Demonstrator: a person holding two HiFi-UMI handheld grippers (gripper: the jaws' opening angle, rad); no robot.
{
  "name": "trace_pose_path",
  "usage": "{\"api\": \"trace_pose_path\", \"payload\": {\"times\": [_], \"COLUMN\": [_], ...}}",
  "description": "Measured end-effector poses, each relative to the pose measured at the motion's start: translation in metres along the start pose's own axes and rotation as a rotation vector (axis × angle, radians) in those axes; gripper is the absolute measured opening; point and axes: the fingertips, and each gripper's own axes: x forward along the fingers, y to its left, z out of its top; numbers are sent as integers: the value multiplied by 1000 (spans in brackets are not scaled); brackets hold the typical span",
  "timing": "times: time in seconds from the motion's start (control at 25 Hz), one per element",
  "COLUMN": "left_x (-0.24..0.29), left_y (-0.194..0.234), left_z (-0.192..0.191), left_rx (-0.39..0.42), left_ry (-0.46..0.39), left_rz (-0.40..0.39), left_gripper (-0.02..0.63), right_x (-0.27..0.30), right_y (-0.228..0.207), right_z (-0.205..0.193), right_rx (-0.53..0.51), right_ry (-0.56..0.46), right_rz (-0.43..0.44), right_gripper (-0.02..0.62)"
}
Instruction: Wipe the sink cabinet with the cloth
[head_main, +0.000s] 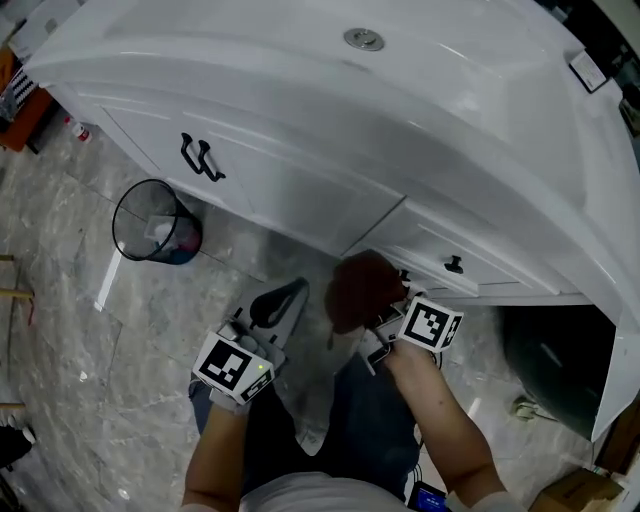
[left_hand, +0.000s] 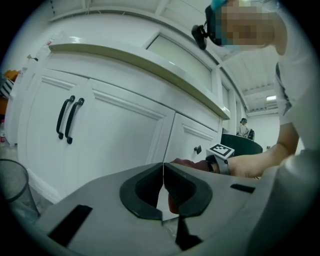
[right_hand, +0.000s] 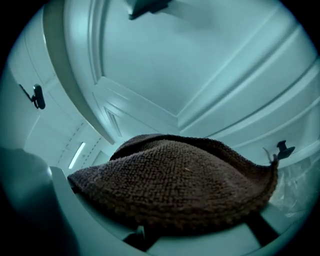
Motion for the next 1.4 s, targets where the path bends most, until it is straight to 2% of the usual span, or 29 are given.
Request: {"api": "trace_pose_path", "payload": {"times": [0.2, 0.48, 0.68, 0.88, 1.16, 1.4], "left_x": [8, 16, 17, 16, 14, 12], "left_y": [10, 18, 18, 16, 17, 13], "left_z": [-25, -41, -51, -51, -56, -55], "left_rx": [-6, -7, -17, 20, 24, 31], "left_ry": [-12, -9, 9, 11, 25, 27], "left_rz": [-20, -55, -56, -53, -42, -49], "left_gripper": [12, 12, 12, 12, 12, 12], "right_x": [16, 24, 25, 30, 33, 36], "right_y": [-29, -59, -71, -81, -107, -115], "right_z": [-4, 3, 3, -2, -15, -20], "right_rx": [96, 102, 134, 174, 245, 279], "right_ry": [-10, -71, -69, -85, -96, -69], "right_rz": [-17, -83, -99, -87, -97, -51], "right_gripper": [51, 51, 51, 51, 51, 50]}}
